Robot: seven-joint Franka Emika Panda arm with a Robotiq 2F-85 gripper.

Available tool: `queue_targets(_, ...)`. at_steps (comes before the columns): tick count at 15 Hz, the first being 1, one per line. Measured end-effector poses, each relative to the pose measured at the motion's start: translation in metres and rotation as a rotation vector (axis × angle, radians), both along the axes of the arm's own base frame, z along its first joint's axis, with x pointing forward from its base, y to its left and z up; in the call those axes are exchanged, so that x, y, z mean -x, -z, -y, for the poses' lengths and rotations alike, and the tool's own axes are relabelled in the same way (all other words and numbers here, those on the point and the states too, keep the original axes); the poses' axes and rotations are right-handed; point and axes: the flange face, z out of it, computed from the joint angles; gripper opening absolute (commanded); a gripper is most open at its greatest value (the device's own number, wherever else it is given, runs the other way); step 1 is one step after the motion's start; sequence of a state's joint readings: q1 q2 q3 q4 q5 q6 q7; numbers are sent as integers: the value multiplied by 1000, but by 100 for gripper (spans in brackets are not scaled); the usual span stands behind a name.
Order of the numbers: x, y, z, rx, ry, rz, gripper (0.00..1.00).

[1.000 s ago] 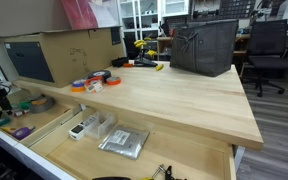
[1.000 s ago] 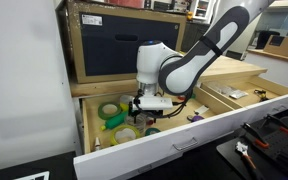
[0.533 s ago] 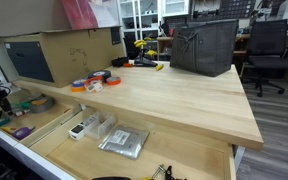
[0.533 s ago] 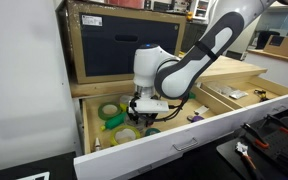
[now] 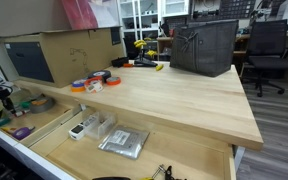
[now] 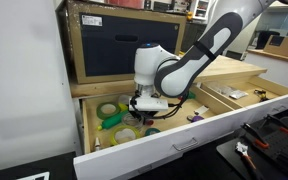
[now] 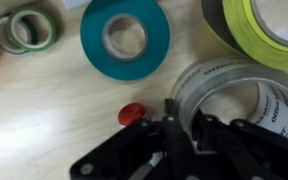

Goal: Remove the clear masking tape from the drawer on the left and put it on the table

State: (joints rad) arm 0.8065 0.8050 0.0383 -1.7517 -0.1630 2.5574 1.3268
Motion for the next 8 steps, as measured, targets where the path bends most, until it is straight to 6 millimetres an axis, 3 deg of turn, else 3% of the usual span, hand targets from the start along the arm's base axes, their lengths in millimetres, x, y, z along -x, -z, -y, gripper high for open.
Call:
queue_targets(4,1,-8,2,-15,-10,-13,4)
queue_targets(8,11,-42,13,-47,-79,-36,4)
